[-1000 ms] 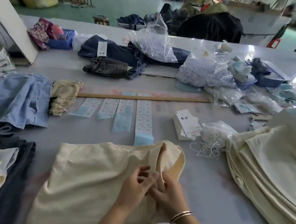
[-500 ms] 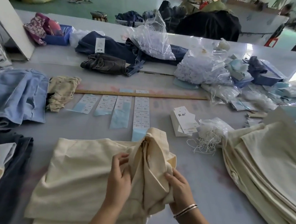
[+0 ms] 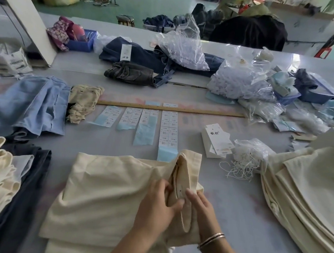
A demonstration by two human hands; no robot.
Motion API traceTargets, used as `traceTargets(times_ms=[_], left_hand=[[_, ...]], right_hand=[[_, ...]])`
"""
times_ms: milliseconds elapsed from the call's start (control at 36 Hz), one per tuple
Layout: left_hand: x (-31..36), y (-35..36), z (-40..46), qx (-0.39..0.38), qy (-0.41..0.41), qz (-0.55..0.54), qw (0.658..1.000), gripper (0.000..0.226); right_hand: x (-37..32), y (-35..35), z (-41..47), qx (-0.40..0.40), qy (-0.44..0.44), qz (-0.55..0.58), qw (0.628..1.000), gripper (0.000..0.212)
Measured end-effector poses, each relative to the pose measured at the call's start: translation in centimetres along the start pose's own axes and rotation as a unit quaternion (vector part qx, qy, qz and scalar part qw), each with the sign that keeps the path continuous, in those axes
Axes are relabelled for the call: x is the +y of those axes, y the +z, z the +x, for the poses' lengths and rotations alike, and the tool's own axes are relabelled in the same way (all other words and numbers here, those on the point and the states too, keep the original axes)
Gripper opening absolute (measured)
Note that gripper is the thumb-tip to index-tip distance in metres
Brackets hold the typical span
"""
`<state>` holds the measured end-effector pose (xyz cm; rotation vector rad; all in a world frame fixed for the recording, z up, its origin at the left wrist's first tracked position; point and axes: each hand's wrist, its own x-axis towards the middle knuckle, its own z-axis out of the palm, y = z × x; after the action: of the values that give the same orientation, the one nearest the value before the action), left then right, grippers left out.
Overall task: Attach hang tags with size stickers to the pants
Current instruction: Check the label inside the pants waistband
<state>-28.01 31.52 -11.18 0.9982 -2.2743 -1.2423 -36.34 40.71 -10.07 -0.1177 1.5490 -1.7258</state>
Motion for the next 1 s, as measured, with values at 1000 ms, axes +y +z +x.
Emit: traceTargets(times_ms=[1000], left_hand=[[-3.2,-2.9,0.4,-0.053,0.074,-0.243,0.966,0.075]], right_hand=[[-2.0,1.2,-0.1,-0.052,0.092,0.043,0.993,0.037]])
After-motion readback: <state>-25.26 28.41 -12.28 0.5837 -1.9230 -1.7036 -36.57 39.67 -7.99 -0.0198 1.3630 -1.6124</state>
